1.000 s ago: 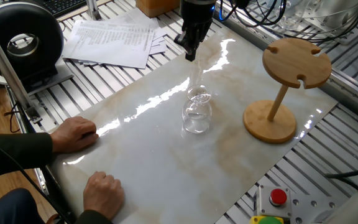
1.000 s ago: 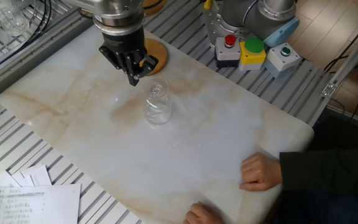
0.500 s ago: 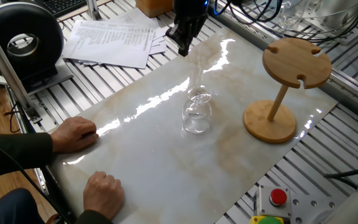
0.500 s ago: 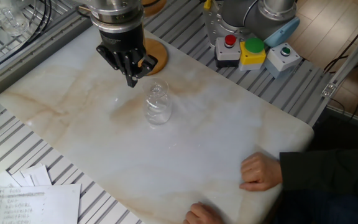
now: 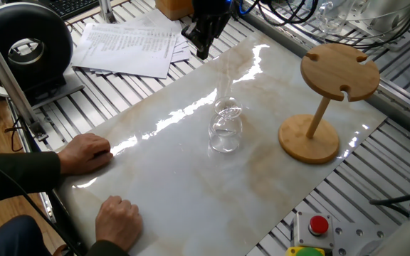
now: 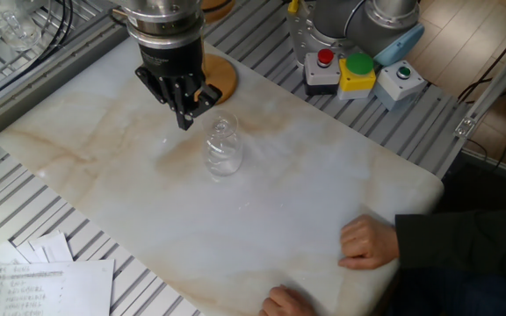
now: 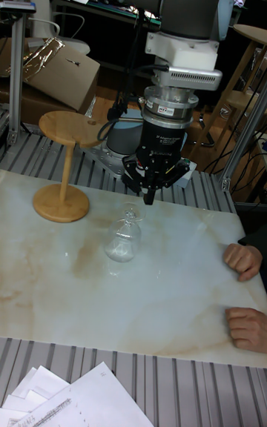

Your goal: Put the glass cup onto the shelf

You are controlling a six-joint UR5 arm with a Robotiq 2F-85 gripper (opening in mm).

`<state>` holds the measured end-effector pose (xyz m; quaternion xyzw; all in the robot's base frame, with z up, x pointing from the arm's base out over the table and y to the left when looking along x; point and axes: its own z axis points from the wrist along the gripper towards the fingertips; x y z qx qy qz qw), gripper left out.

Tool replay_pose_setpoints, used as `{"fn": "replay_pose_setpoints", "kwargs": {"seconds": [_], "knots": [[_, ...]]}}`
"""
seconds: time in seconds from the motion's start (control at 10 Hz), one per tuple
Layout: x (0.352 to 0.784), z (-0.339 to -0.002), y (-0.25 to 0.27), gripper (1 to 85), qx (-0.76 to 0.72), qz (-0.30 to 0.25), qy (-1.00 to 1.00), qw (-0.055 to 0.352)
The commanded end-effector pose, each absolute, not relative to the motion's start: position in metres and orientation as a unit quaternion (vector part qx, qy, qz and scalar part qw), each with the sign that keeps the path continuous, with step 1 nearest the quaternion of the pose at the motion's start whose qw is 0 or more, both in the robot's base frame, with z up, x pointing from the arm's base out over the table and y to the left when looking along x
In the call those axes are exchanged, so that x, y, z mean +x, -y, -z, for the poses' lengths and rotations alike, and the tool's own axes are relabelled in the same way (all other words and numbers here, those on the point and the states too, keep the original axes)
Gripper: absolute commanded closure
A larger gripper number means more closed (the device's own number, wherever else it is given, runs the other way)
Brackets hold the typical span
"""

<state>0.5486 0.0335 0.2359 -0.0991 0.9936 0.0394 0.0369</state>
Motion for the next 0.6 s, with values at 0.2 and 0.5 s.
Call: {"fn": "replay_pose_setpoints", "kwargs": {"seconds": [0.2,0.5], "knots": [[0.550,-0.242,-0.031,11.3,-0.106,-0.038,-0.993,0.038],[0.554,-0.248,-0.049,50.3,-0.049,-0.056,-0.997,0.031]]}}
